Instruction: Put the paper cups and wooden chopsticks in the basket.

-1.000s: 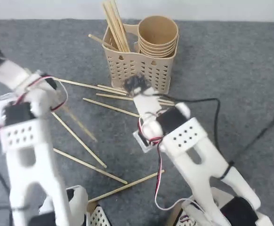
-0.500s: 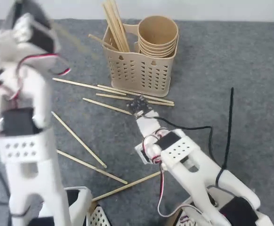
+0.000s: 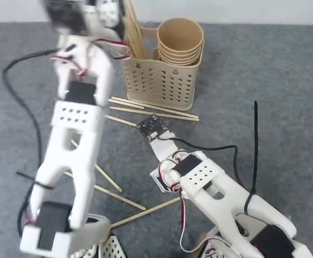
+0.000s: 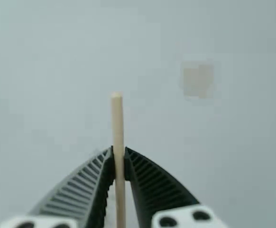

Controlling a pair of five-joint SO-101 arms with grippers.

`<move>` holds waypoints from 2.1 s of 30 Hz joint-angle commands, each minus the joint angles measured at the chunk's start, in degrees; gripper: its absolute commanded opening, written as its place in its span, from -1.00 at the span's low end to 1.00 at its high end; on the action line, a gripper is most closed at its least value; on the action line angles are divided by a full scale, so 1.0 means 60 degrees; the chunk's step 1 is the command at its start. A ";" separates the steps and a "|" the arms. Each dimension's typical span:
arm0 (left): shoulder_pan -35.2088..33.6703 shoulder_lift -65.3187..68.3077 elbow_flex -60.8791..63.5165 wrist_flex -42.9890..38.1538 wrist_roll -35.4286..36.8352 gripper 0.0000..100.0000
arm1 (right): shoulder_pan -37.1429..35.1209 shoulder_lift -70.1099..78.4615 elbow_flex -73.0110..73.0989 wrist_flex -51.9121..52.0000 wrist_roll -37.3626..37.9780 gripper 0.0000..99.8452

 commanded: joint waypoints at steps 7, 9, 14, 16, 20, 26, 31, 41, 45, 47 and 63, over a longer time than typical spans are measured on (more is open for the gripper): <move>0.0249 0.0381 -0.0549 0.0264 -0.0864 -0.64 | -0.0081 -0.0227 -0.0059 -0.0139 0.0147 -0.91; 0.0249 0.0015 -0.0505 0.0996 -0.0864 -0.46 | -0.0081 -0.0227 -0.0059 -0.0139 0.0161 -0.91; 0.0249 -0.1231 -0.0549 0.2579 -0.0894 -0.27 | -0.0081 -0.0227 -0.0059 -0.0125 0.0176 -0.91; 0.0220 -0.1773 -0.0549 0.3121 -0.0894 -0.27 | -0.0081 -0.0242 -0.0044 -0.0095 0.0190 -0.91; -0.0542 -0.2916 -0.0549 0.4381 -0.0864 -0.27 | -0.0579 -0.0330 -0.0059 0.0388 0.0234 -0.91; -0.3092 -0.4322 -0.0505 0.5963 -0.0864 -0.27 | -0.2117 -0.0256 -0.0044 0.1121 0.1026 -0.91; -0.5773 -0.4674 -0.0491 0.6711 -0.0864 -0.27 | -0.2747 -0.0242 -0.0015 0.1575 0.1553 -0.90; -1.0901 -0.3546 -0.0037 0.6667 -0.0850 -0.27 | -0.3099 -0.0212 -0.0015 0.1912 0.1568 -0.69; -1.1839 -0.2681 0.0505 0.5656 -0.0850 -0.27 | -0.3099 -0.0198 0.0015 0.1590 0.1582 -0.70; -1.2161 -0.2242 0.0755 0.5099 -0.0850 -0.27 | -0.3099 -0.0081 0.0015 0.1531 0.1729 -0.71; -1.3084 -0.0015 0.1092 0.3780 -0.0850 -0.27 | -0.3612 0.1985 -0.0938 0.1341 0.2183 -0.71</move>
